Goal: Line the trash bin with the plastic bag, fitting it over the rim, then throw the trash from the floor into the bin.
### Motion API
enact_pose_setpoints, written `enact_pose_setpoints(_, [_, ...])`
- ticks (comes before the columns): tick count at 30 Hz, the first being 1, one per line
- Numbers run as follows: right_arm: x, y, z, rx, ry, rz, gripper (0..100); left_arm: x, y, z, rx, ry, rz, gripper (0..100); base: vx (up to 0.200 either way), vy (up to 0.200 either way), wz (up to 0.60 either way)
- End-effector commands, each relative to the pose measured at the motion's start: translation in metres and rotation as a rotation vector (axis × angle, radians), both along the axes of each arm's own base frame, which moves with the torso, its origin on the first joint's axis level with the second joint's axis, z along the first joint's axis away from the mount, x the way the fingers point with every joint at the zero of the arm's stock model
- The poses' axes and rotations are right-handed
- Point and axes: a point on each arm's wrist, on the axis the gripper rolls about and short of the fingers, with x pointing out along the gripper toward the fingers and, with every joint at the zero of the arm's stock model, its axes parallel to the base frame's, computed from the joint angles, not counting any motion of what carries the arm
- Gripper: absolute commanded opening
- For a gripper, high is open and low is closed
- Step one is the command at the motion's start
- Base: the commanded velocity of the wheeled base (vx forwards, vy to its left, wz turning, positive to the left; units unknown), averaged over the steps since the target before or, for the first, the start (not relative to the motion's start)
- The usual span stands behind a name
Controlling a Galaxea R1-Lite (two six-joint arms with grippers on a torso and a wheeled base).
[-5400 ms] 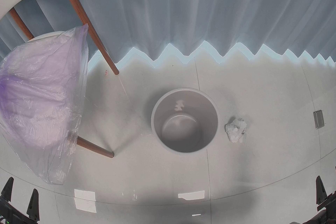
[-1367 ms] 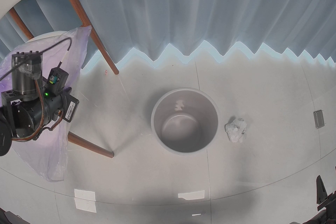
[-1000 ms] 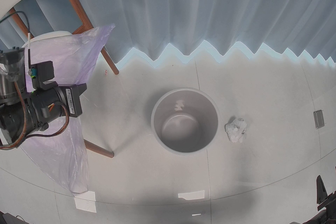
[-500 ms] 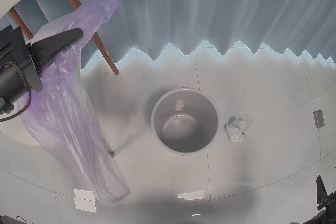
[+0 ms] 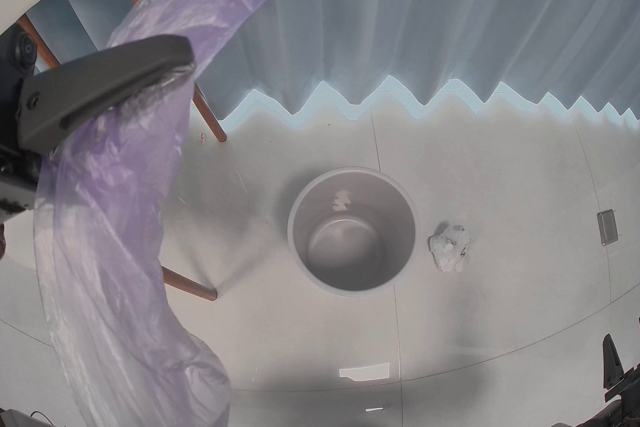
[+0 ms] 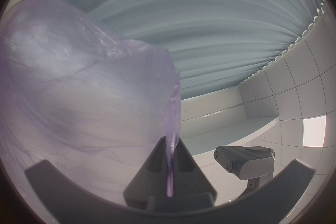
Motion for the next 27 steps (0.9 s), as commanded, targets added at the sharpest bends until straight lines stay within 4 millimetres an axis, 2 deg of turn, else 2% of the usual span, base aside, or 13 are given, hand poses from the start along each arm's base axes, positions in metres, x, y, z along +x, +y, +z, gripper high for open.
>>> enact_pose_setpoints(1, [0.0,0.0,-0.005,0.001,0.002,-0.001,100,0.011,-0.012,0.001,0.012,0.018,-0.034,0,0.0,0.0,0.0])
enact_pose_setpoints(7, [0.0,0.0,-0.005,0.002,0.002,-0.004,100,0.032,-0.036,0.005,-0.009,0.048,-0.071,0,0.0,0.0,0.0])
enact_pose_setpoints(13, [0.0,0.0,-0.005,0.001,0.002,-0.004,100,0.038,-0.058,0.013,-0.077,0.1,-0.154,0,0.0,0.0,0.0])
enact_pose_setpoints(16, [0.0,0.0,-0.005,0.002,0.002,-0.004,100,0.049,-0.071,0.004,-0.068,0.115,-0.164,0,0.0,0.0,0.0])
enact_pose_setpoints(23, [0.0,0.0,-0.005,0.004,0.002,-0.004,100,0.068,-0.082,-0.015,-0.022,0.154,-0.15,0,0.0,0.0,0.0])
enact_pose_setpoints(27, [0.0,0.0,-0.005,0.002,0.002,-0.004,100,0.089,-0.089,-0.028,-0.012,0.169,-0.119,0,0.0,0.0,0.0])
